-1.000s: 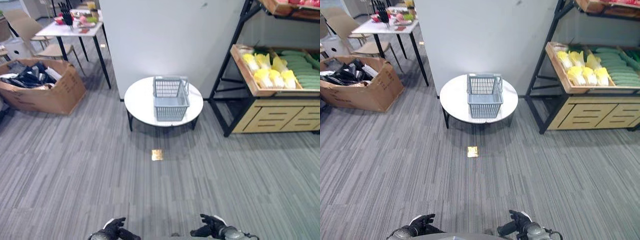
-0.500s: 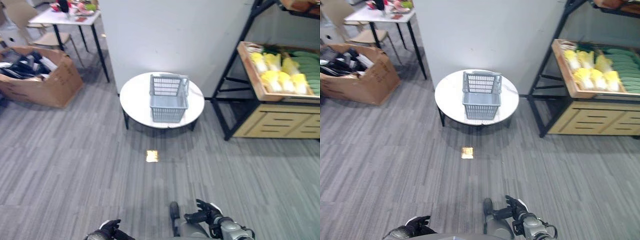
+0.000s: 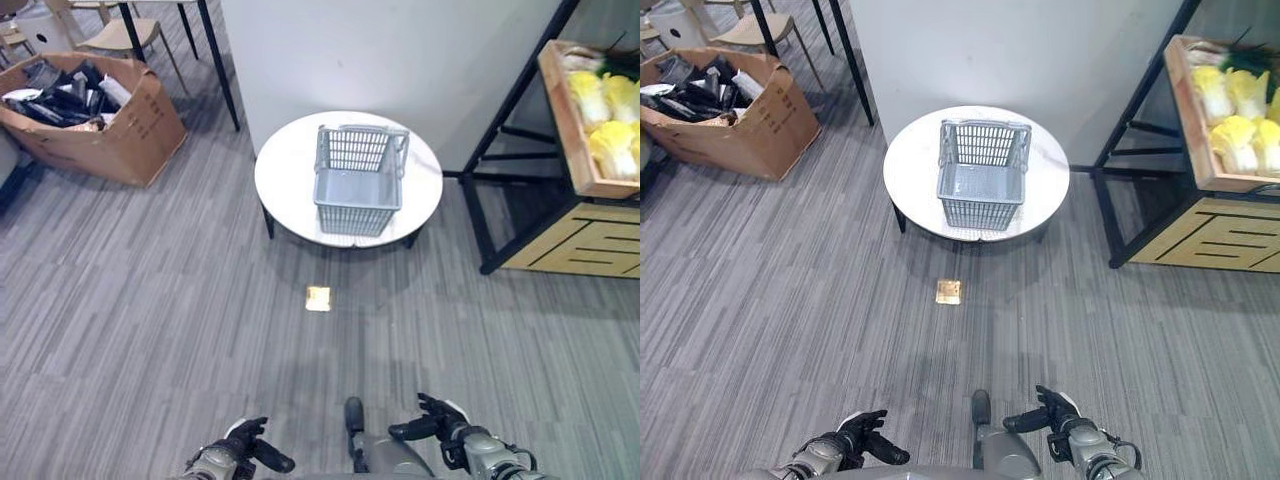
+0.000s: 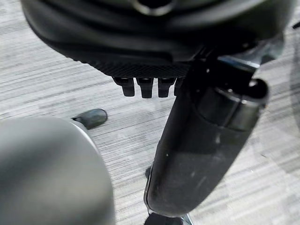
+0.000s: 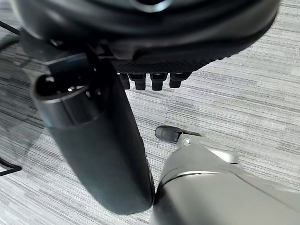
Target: Get the vegetables into the basket
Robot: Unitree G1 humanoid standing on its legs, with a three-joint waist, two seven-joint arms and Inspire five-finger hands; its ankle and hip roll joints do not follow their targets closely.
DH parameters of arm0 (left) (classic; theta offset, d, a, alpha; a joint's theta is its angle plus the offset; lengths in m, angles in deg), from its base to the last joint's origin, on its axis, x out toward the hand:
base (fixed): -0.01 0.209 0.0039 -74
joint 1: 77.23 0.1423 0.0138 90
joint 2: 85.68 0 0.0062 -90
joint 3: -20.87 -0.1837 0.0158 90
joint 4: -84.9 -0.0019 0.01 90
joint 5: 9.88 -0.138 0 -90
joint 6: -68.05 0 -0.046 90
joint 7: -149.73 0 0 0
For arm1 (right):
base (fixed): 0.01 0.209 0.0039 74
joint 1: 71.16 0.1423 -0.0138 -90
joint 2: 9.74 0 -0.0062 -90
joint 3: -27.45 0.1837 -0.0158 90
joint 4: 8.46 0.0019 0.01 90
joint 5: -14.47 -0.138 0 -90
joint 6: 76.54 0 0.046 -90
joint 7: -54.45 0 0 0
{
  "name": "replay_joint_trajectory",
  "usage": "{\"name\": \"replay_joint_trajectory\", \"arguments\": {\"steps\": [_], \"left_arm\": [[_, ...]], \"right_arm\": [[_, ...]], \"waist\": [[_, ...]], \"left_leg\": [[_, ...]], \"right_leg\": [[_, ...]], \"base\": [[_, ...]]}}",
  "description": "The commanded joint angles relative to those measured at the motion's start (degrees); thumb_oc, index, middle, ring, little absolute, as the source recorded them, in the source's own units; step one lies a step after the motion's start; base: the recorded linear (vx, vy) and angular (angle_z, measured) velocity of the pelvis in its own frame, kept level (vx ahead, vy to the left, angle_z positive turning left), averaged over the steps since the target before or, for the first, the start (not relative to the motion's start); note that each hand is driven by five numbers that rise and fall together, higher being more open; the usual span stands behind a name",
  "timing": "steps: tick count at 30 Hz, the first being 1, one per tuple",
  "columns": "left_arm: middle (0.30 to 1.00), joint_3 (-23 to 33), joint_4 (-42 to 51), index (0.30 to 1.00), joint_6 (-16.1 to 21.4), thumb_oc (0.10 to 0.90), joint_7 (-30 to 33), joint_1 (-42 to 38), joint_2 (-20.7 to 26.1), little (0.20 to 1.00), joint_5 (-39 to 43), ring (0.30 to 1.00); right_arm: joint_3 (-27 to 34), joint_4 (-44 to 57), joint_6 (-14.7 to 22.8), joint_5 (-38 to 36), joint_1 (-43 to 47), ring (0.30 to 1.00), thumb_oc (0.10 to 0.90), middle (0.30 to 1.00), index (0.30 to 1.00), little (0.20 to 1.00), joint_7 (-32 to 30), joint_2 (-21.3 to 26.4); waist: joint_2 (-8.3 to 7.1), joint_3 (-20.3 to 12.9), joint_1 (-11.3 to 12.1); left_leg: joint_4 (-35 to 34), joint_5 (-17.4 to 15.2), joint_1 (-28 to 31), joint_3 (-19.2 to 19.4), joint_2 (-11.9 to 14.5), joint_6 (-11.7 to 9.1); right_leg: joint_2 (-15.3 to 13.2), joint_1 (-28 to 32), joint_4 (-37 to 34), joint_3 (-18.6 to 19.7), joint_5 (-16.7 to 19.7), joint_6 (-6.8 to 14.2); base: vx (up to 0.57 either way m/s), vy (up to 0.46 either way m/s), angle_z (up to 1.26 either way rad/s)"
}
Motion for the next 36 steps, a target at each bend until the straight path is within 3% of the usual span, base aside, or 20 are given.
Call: {"name": "replay_joint_trajectory", "arguments": {"steps": [1, 2, 3, 4, 5, 8, 9, 11, 14, 15, 16, 19, 23, 28, 36], "left_arm": [[1.0, 1.0, 0.3, 1.0, 0.7, 0.9, 0.2, 0.8, 2.1, 1.0, 2.1, 1.0], [1.0, 1.4, 0.3, 1.0, 0.7, 0.9, 0.1, 0.9, 2.3, 1.0, 2.3, 1.0], [1.0, 1.4, 0.3, 1.0, 0.7, 0.9, 0.1, 0.9, 2.3, 1.0, 2.3, 1.0], [1.0, 1.5, 0.5, 1.0, 0.7, 0.9, -0.1, 0.8, 2.7, 1.0, 2.5, 1.0], [1.0, 1.5, 0.7, 1.0, 0.7, 0.9, -0.1, 0.8, 2.9, 1.0, 2.4, 1.0], [1.0, 1.0, 1.4, 1.0, 0.7, 0.9, -0.1, 0.5, 2.9, 1.0, 2.6, 1.0], [1.0, 1.2, 1.8, 1.0, 0.7, 0.9, 0.1, 0.1, 3.0, 1.0, 3.4, 1.0], [1.0, 1.7, 1.4, 1.0, 0.8, 0.9, 0.6, 0.8, 2.9, 1.0, 3.7, 1.0], [1.0, 2.5, 0.6, 1.0, 0.9, 0.9, 0.8, 1.8, 2.6, 1.0, 4.5, 1.0], [1.0, 2.6, 0.1, 1.0, 1.0, 0.9, 0.8, 2.3, 2.6, 1.0, 4.5, 1.0], [1.0, 2.7, 0.1, 1.0, 1.1, 0.9, 0.8, 2.6, 2.6, 1.0, 4.4, 1.0], [1.0, 3.0, -0.2, 1.0, 1.0, 0.9, 0.7, 3.0, 2.9, 1.0, 4.2, 1.0], [1.0, 3.3, 0.5, 1.0, 1.1, 0.9, 0.6, 3.0, 3.3, 1.0, 5.1, 1.0], [1.0, 3.8, 0.4, 1.0, 1.1, 0.9, 1.2, 2.2, 4.5, 1.0, 5.0, 1.0], [1.0, 4.6, -1.6, 1.0, 0.8, 0.9, 1.1, 2.6, 5.0, 1.0, 3.2, 1.0]], "right_arm": [[-2.2, -2.8, 0.4, -0.8, -3.8, 1.0, 0.9, 1.0, 1.0, 1.0, 0.1, -0.3], [-2.0, -3.1, 0.3, -0.7, -4.1, 1.0, 0.9, 1.0, 1.0, 1.0, 0.3, -0.2], [-2.0, -3.1, 0.3, -0.7, -4.1, 1.0, 0.9, 1.0, 1.0, 1.0, 0.3, -0.2], [-1.9, -2.8, 0.3, -0.8, -4.6, 1.0, 0.9, 1.0, 1.0, 1.0, 0.5, 0.0], [-1.9, -2.7, 0.3, -0.8, -4.8, 1.0, 0.9, 1.0, 1.0, 1.0, 0.6, 0.2], [-2.4, -3.1, 0.1, -0.2, -4.8, 1.0, 0.9, 1.0, 1.0, 1.0, 0.6, 0.8], [-2.2, -3.6, -0.2, -0.3, -4.4, 1.0, 0.9, 1.0, 1.0, 1.0, 0.3, 1.3], [-1.7, -3.8, -0.4, -0.4, -4.4, 1.0, 0.9, 1.0, 1.0, 1.0, 0.1, 1.4], [-1.9, -3.6, -0.2, 0.2, -4.5, 1.0, 0.9, 1.0, 1.0, 1.0, -0.3, 1.5], [-2.1, -3.5, 0.0, 0.4, -4.5, 1.0, 0.9, 1.0, 1.0, 1.0, -0.3, 1.4], [-2.0, -3.5, 0.0, 0.3, -4.5, 1.0, 0.9, 1.0, 1.0, 1.0, -0.3, 1.4], [-2.2, -3.9, -0.2, 0.5, -4.3, 1.0, 0.9, 1.0, 1.0, 1.0, 0.1, 1.2], [-2.5, -3.4, -0.3, 0.5, -4.1, 1.0, 0.9, 1.0, 1.0, 1.0, 0.3, 0.0], [-5.5, -2.1, -0.7, 2.7, -1.7, 1.0, 0.9, 1.0, 1.0, 1.0, 0.8, -1.9], [-5.9, -2.2, -0.8, 3.4, -0.9, 1.0, 0.9, 1.0, 1.0, 1.0, 1.1, -2.8]], "waist": [[-1.98, 0.8, -0.7], [-1.87, 1.1, -0.5], [-1.87, 1.1, -0.6], [-2.38, 1.9, -0.3], [-3.04, 2.4, -0.2], [-4.22, 3.5, 0.6], [-5.02, 3.4, 1.3], [-5.55, 3.1, 2.5], [-4.82, 2.3, 4.3], [-4.51, 2.0, 5.1], [-4.47, 1.7, 5.4], [-4.65, 1.0, 6.0], [-6.26, -0.8, 6.1], [-8.47, -1.3, 7.5], [-10.5, -2.1, 8.9]], "left_leg": [[1.9, 8.0, 2.8, 1.6, -4.7, 0.8], [5.1, 10.5, 1.7, 1.4, -4.6, -0.3], [5.2, 10.5, 1.6, 1.3, -4.6, -0.3], [10.7, 14.0, -1.0, 1.1, -5.5, -1.7], [14.9, 15.6, -2.8, 1.6, -5.7, -1.8], [18.2, 14.4, -6.7, 3.3, -6.8, -0.4], [14.8, 12.4, -11.3, 6.0, -7.1, 1.0], [9.3, 9.5, -13.6, 7.6, -7.3, 2.0], [1.2, 14.1, -18.1, 6.1, -6.5, 1.6], [-1.7, 17.0, -19.7, 6.4, -5.8, 0.9], [-2.0, 17.3, -20.0, 6.7, -5.7, 0.8], [-1.3, 16.1, -18.8, 7.6, -5.8, 1.4], [2.3, 12.7, -18.7, 9.7, -7.4, 3.5], [4.4, 9.0, -17.8, 13.9, -7.9, 5.4], [2.6, 6.6, -14.5, 14.6, -9.5, 6.8]], "right_leg": [[-2.1, 0.3, 4.6, 4.2, -3.0, 3.6], [-1.7, 1.5, 4.5, 4.0, -3.4, 3.1], [-1.8, 1.5, 4.5, 3.9, -3.4, 3.0], [-1.7, 3.5, 4.2, 3.9, -4.0, 2.3], [-1.8, 4.3, 4.2, 4.1, -4.3, 1.7], [-2.7, 6.3, 4.1, 4.7, -4.9, 1.6], [-3.7, 8.4, 3.4, 5.3, -5.2, 2.0], [-3.9, 10.9, 2.4, 6.6, -6.2, 2.7], [-2.9, 14.1, 1.3, 8.9, -8.1, 3.0], [-2.4, 16.4, 1.0, 10.9, -9.6, 3.1], [-2.3, 17.3, 0.9, 11.6, -10.1, 3.2], [-2.7, 19.4, 0.9, 13.2, -11.7, 3.6], [-6.3, 20.2, 1.6, 14.8, -12.4, 5.5], [-8.9, 16.7, 2.2, 16.6, -9.1, 7.9], [-10.8, 15.5, 2.6, 15.2, -5.0, 10.5]], "base": [[0.19, -0.201, 0.33], [0.11, -0.116, 0.36], [0.12, -0.15, 0.34], [0.11, -0.137, 0.25], [0.15, -0.19, 0.18], [0.13, -0.097, 0.02], [0.25, -0.023, -0.14], [0.34, 0.021, 0.27], [0.33, 0.079, -0.09], [0.36, 0.11, -0.48], [0.29, 0.092, -0.7], [0.22, 0.139, -1.11], [0.15, 0.19, -0.63], [0.07, 0.173, -0.68], [0.05, 0.057, -0.16]]}}
